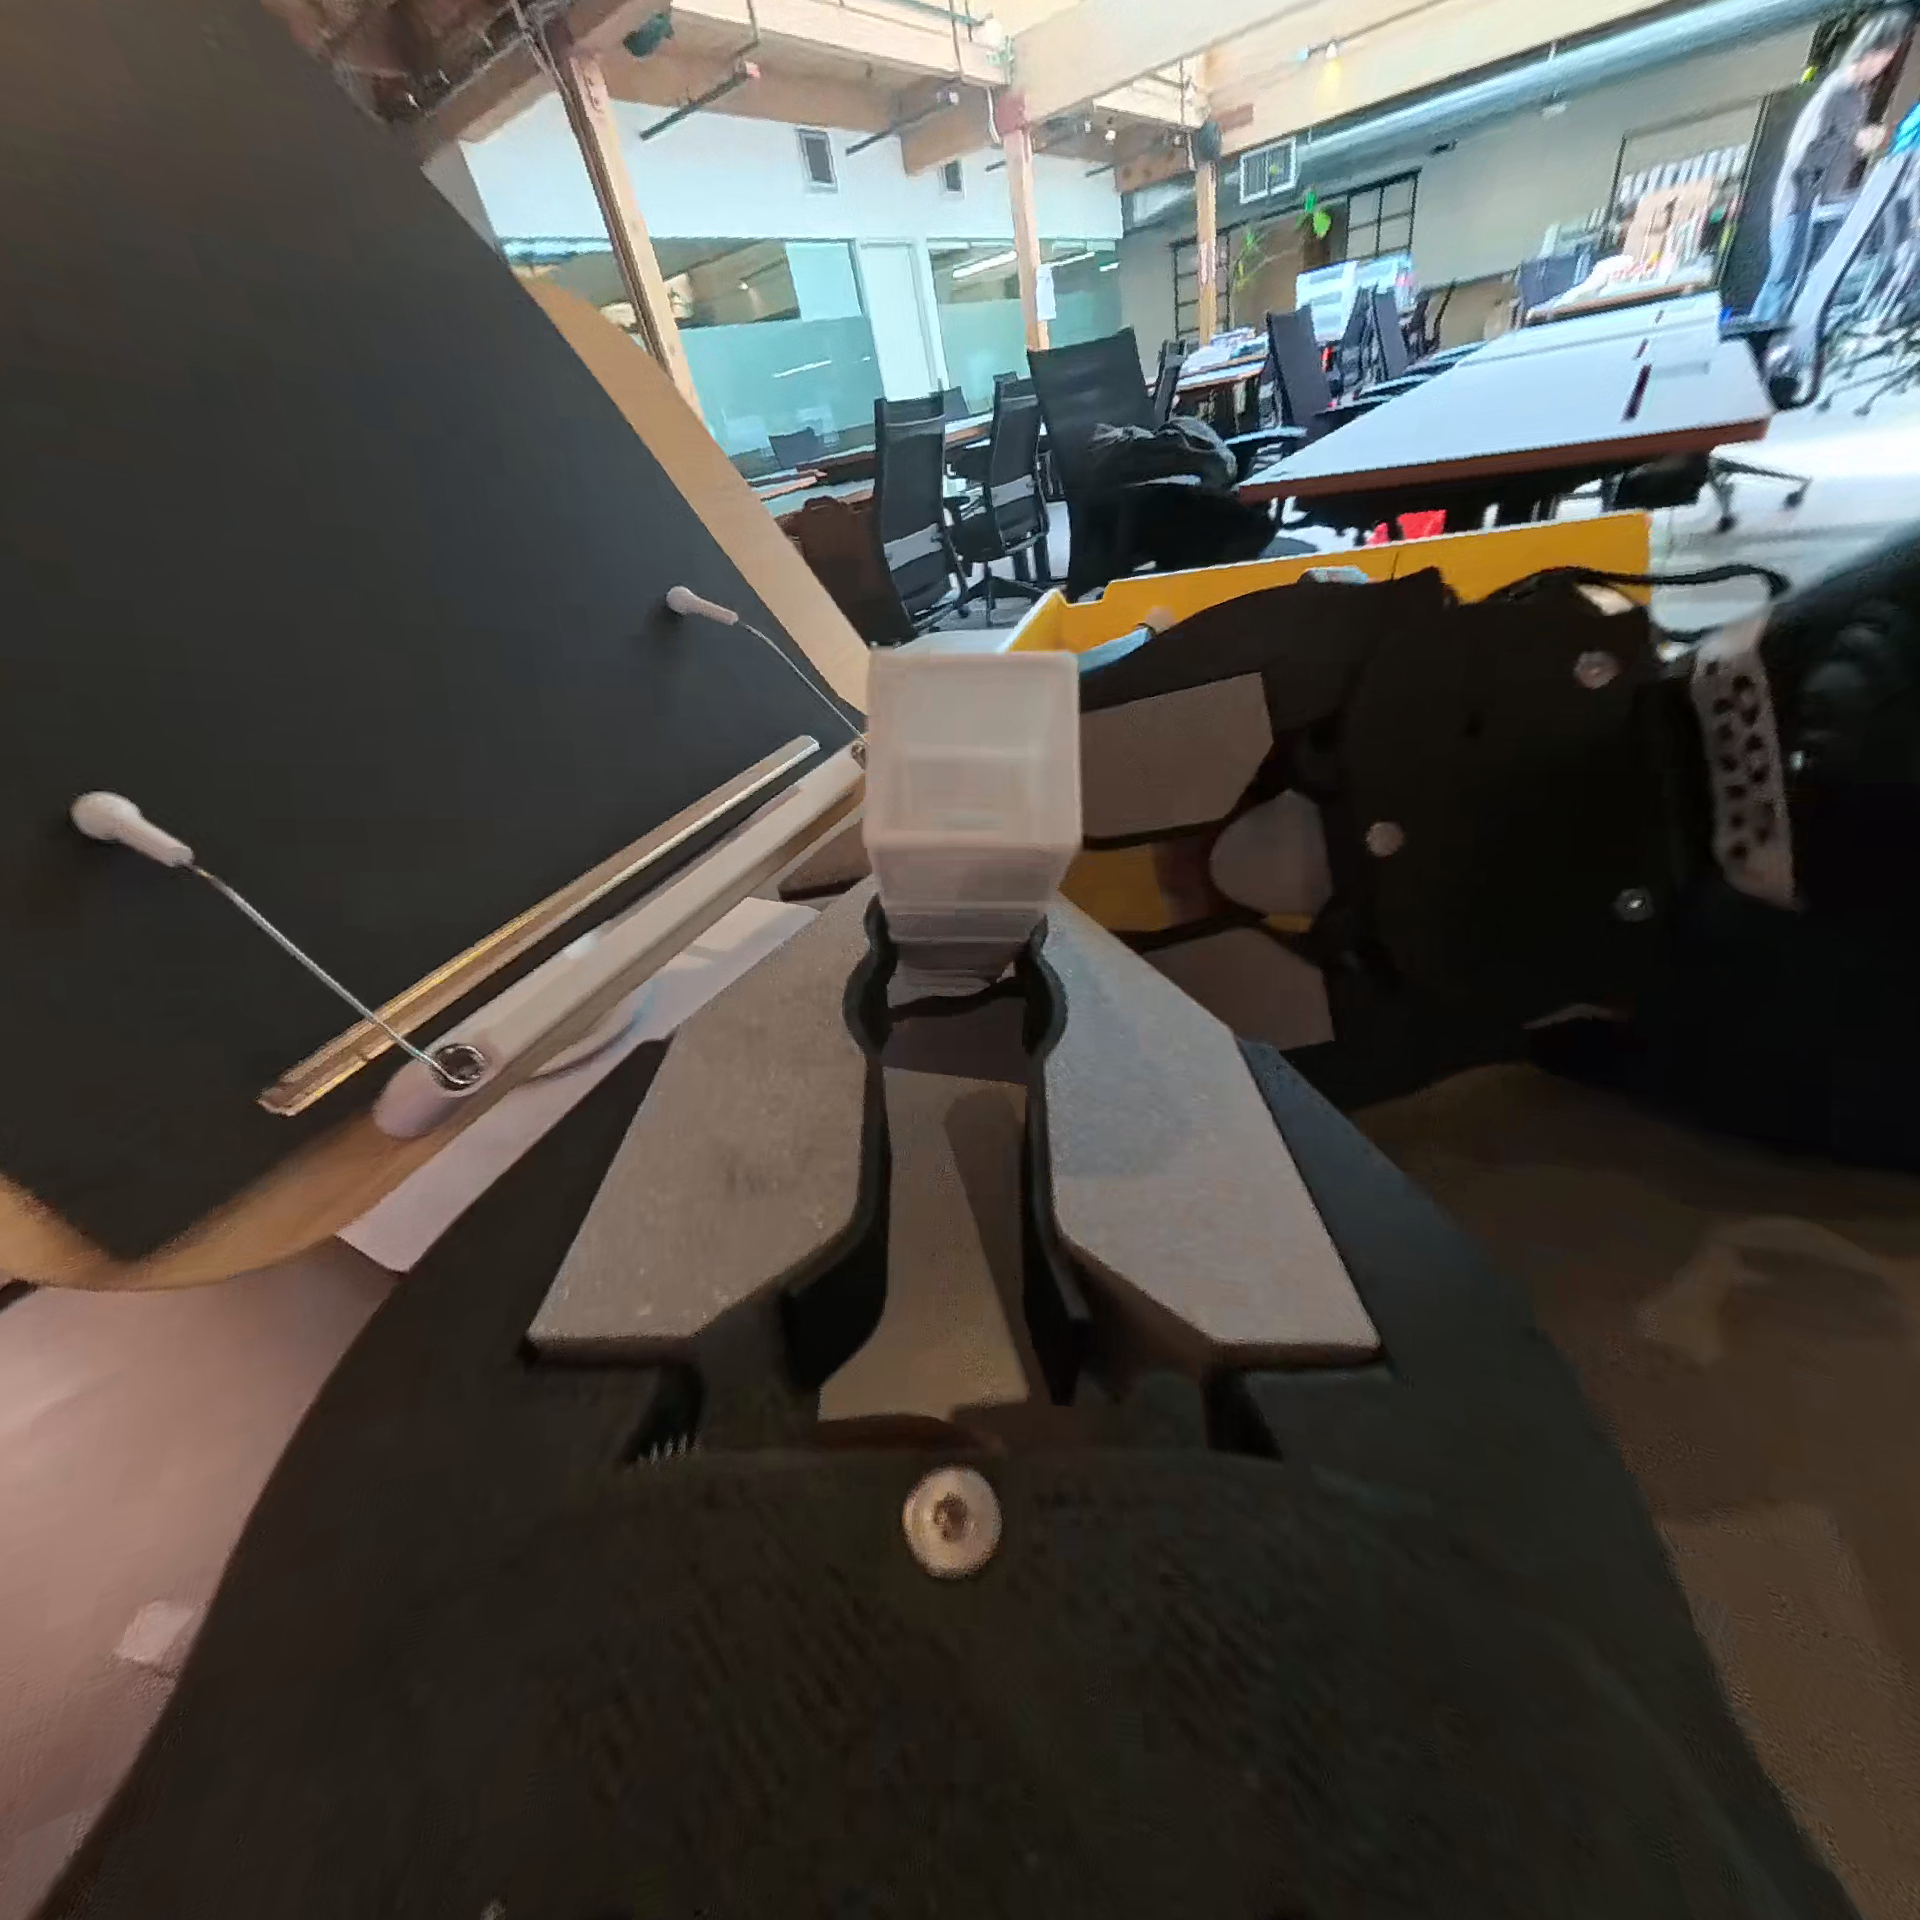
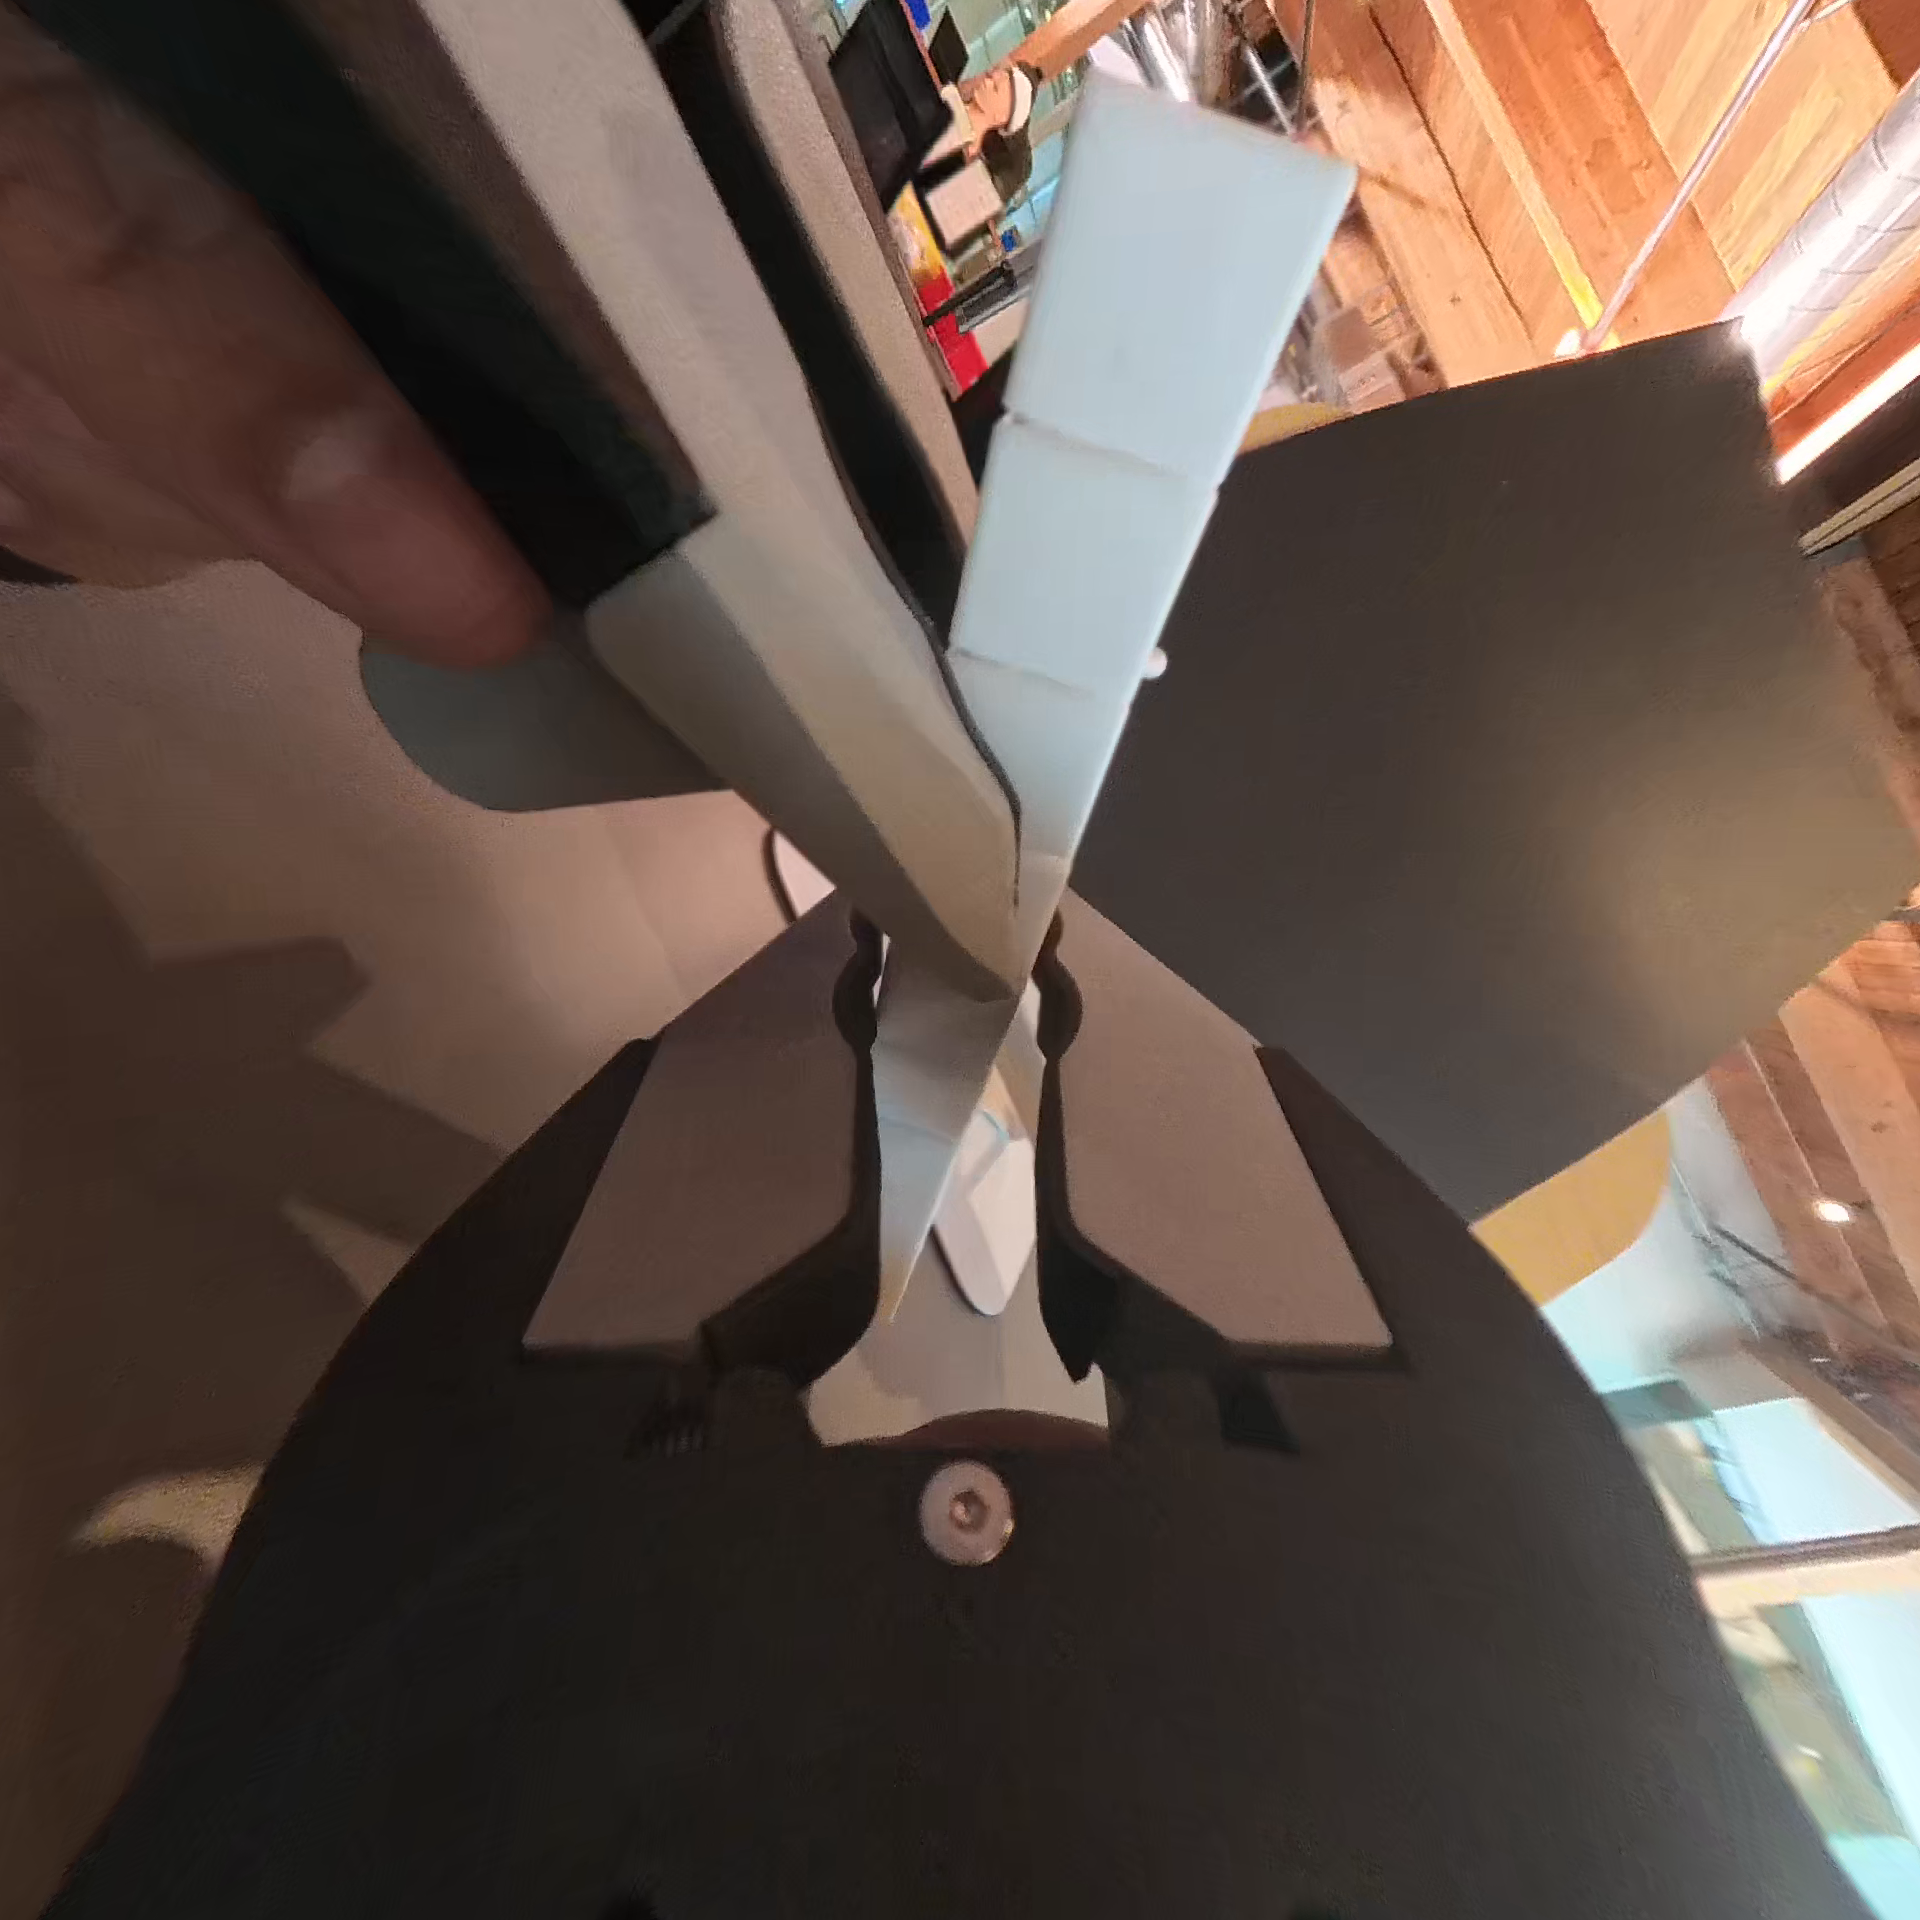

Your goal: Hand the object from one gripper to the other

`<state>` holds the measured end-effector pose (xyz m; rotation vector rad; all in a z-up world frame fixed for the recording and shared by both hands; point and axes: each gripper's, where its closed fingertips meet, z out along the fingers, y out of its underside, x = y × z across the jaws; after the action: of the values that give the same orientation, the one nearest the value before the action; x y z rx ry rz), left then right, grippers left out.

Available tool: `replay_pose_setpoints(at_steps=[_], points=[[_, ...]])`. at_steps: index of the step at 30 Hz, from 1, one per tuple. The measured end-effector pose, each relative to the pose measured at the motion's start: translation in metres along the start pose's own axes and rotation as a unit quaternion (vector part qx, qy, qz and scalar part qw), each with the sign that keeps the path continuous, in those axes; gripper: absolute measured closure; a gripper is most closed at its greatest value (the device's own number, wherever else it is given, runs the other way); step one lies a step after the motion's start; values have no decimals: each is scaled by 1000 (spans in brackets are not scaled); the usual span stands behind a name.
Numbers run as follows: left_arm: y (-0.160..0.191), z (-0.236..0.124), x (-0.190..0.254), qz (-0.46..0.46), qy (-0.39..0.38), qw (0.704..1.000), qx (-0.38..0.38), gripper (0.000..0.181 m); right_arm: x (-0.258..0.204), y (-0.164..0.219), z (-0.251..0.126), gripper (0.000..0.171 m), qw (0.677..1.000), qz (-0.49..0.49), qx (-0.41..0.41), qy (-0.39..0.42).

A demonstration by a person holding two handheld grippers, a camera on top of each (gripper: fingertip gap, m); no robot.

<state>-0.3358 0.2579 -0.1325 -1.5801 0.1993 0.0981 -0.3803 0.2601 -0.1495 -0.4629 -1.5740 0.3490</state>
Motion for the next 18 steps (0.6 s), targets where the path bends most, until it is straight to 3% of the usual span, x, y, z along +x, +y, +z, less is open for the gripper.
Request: replay_pose_setpoints(at_steps=[1,4,8,11,18], points=[[0,0,-1,16,-10,1000,-1,162,-1,0,0,146,1000,18,1,-8],[-2,-2,-7,106,-56,993,-7,162,-2,0,-2,146,997,70,10,-32],[-6,-11,-23,286,-148,946,-25,162,-5,6,-4,144,988,132,10,-74],[-11,-15,-26,336,-175,925,-14,162,-4,2,-7,143,971,211,30,-106],[-15,-21,-24,404,-184,896,-2,162,-2,-18,-20,138,862,436,94,-240]])
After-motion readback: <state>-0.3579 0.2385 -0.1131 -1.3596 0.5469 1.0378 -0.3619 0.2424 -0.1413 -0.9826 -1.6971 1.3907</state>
